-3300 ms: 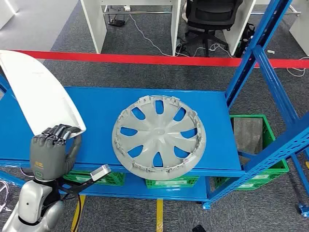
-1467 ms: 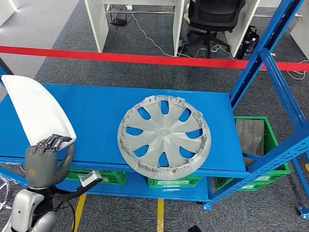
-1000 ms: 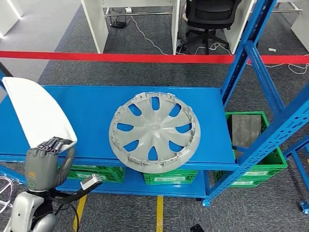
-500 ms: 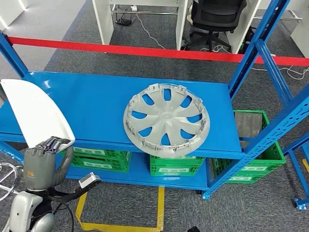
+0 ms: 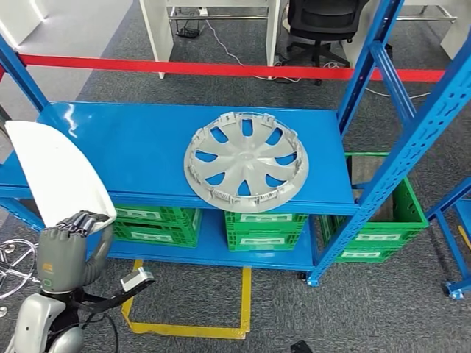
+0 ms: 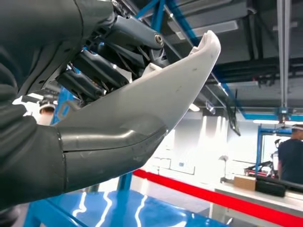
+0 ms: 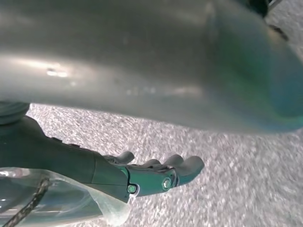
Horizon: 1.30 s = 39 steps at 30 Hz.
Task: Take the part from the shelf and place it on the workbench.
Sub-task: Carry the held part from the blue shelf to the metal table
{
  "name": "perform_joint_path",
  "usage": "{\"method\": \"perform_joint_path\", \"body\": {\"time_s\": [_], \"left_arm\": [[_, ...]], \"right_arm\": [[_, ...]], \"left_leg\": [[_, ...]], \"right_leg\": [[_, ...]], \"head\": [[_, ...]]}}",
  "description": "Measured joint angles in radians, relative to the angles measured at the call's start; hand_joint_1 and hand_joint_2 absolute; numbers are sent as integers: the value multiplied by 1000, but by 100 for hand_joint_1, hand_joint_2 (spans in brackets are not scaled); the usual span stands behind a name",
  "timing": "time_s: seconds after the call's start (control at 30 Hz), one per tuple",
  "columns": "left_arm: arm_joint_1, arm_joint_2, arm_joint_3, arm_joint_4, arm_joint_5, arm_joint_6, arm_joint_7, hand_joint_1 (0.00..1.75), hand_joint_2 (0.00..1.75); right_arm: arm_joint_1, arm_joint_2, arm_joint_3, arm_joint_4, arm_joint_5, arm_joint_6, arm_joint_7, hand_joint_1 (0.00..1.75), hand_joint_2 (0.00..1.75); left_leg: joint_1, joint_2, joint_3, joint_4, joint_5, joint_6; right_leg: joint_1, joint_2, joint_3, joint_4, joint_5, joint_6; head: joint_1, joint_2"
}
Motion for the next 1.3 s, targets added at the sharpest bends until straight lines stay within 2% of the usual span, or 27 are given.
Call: {"method": "perform_joint_path", "body": {"time_s": [0.03,0.07,0.1,0.13,0.2,0.27,0.33,0.4,0.47,0.53,0.57,0.6,0.63,0.67,0.73,0.8,0.87,0.93,0.97,1.0,1.07,1.1,1.13,1.17,1.2,1.23,1.3], "left_arm": [[1,2,1,0,1,0,0,175,175],[2,3,2,0,3,0,0,175,175],[4,4,2,0,4,0,0,175,175],[5,5,3,0,6,0,0,175,175],[5,8,5,0,8,0,0,175,175],[5,9,9,-3,9,0,0,175,175],[6,10,11,-6,10,1,0,175,175],[9,11,13,-7,11,1,0,175,175],[12,12,16,-8,11,1,0,175,175],[14,12,19,-8,11,3,-3,175,175],[16,12,21,-8,11,4,-5,175,175],[17,12,22,-8,11,5,-7,175,175],[18,12,23,-8,12,5,-9,175,175],[19,12,24,-8,13,5,-10,175,175],[21,12,26,-8,16,6,-12,175,175],[21,12,28,-9,17,7,-14,175,175],[21,12,29,-10,17,7,-15,175,175],[23,13,31,-11,17,7,-16,175,175],[25,14,33,-11,18,8,-18,175,175],[27,15,36,-12,20,8,-20,175,175],[29,18,41,-12,24,8,-25,175,175],[31,18,43,-12,27,8,-27,175,175],[32,18,45,-12,29,9,-29,175,175],[34,19,46,-12,31,9,-30,175,175],[35,20,48,-12,32,9,-31,175,175],[36,20,50,-13,34,10,-32,175,175],[36,21,54,-15,36,11,-34,175,175]], "right_arm": [[0,0,0,0,1,0,1,0,0],[0,1,0,0,3,0,2,0,0],[0,1,0,0,4,0,3,0,0],[0,1,0,0,4,0,4,0,0],[-1,2,0,0,6,0,5,0,0],[-3,4,0,0,8,-2,6,0,0],[-4,5,0,0,9,-3,7,0,0],[-2,5,0,0,9,-4,8,0,0],[0,5,1,0,10,-5,10,0,0],[0,5,1,0,11,-6,11,0,0],[0,5,1,0,12,-6,12,0,0],[-1,5,2,0,12,-7,12,0,0],[-2,6,2,0,12,-8,12,0,0],[-2,6,3,0,13,-8,13,0,0],[-5,5,6,0,13,-10,14,0,0],[-10,5,8,-1,13,-11,15,0,0],[-14,6,10,-1,13,-12,15,0,0],[-13,8,10,0,13,-12,16,0,0],[-13,9,10,0,13,-13,17,0,0],[-14,9,10,0,13,-14,17,0,0],[-14,10,11,0,13,-15,18,0,0],[-14,10,11,0,13,-16,19,0,0],[-14,10,11,0,13,-16,20,0,0],[-14,10,11,0,13,-17,21,0,0],[-14,11,11,0,14,-17,22,0,0],[-14,12,12,0,14,-18,23,0,0],[-14,13,14,0,15,-20,24,0,0]], "left_leg": [[4,0,-14,67,-46,-6],[9,1,-22,128,-73,-12],[13,1,-20,166,-75,-18],[18,1,-3,171,-57,-23],[26,1,76,78,-8,-32],[28,0,160,-52,-8,-32],[22,-1,183,-103,-25,-16],[20,2,164,-103,-11,8],[20,5,138,-104,11,30],[17,6,109,-104,34,41],[15,6,94,-104,45,43],[12,6,78,-103,56,44],[8,6,63,-103,68,45],[5,6,49,-102,79,45],[-1,5,28,-102,99,43],[-3,5,19,-102,118,37],[0,8,17,-107,138,27],[3,5,12,-111,142,15],[3,3,5,-96,118,8],[4,1,-6,-61,74,2],[8,1,-33,66,-32,-6],[10,1,-41,131,-62,-9],[11,1,-40,174,-65,-12],[13,1,-27,186,-47,-13],[14,1,3,161,-19,-13],[16,1,47,107,4,-13],[15,0,138,-28,5,-7]], "right_leg": [[0,-2,-13,3,10,-1],[0,-3,-29,7,19,0],[-1,-4,-45,14,27,3],[-3,-6,-62,22,33,6],[-7,-7,-93,43,43,14],[-7,-6,-118,65,50,25],[-5,-5,-132,73,64,40],[-8,-4,-145,74,71,54],[-10,1,-171,121,12,63],[-11,5,-206,241,-92,66],[-11,6,-218,306,-129,66],[-10,6,-221,354,-143,64],[-8,6,-209,372,-134,61],[-6,6,-179,356,-105,55],[3,8,-73,227,-51,36],[12,9,37,68,-58,21],[18,10,72,0,-72,19],[15,8,57,-8,-53,14],[12,6,51,-11,-42,7],[10,3,42,-12,-29,1],[10,0,17,-5,-9,-5],[10,-1,0,1,0,-4],[10,-2,-18,9,8,-4],[9,-4,-36,17,15,-3],[9,-4,-55,27,21,0],[9,-5,-72,37,26,3],[12,-4,-100,57,35,11]], "head": [[-1,0],[-1,0],[-1,0],[-1,0],[-1,0],[-1,0],[0,0],[1,0],[5,0],[12,0],[14,0],[15,0],[16,0],[17,0],[22,0],[26,0],[28,0],[32,0],[33,0],[31,0],[27,0],[26,0],[26,0],[26,0],[26,0],[26,0],[24,0]]}}
